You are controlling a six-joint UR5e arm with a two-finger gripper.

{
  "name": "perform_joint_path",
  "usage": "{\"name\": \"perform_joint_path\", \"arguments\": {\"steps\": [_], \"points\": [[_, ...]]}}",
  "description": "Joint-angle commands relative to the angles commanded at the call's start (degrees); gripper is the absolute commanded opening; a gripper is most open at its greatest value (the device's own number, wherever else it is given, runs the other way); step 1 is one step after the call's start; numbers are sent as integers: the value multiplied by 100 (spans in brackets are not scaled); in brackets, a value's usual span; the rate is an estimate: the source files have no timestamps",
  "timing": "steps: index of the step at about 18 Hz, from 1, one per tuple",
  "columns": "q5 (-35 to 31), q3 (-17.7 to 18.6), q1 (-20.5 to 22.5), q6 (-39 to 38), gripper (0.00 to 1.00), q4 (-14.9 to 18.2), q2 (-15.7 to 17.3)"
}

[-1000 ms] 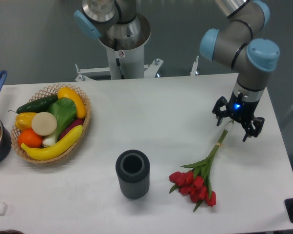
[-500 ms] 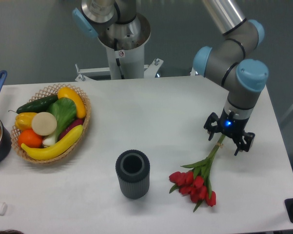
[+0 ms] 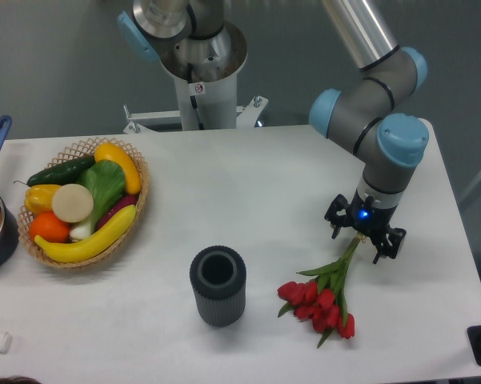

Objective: Pick up the flowers from the table
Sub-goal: 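Close the gripper around the tulip stems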

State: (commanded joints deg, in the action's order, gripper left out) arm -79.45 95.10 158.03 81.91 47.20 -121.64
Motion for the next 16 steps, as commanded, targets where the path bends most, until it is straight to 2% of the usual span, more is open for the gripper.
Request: {"name": "perform_joint_path", "arguments": {"steps": [8,10,12,14,15,16], "points": [[-27,105,-53,0,98,9,-53],[-27,105,-53,0,85,9,-44],[-27,105,-53,-9,68,9,-44],[-27,105,-53,-17,57,9,-35],[-27,105,-53,-17,55,9,-35],[-27,96,-53,-26,48,0,-35]]}}
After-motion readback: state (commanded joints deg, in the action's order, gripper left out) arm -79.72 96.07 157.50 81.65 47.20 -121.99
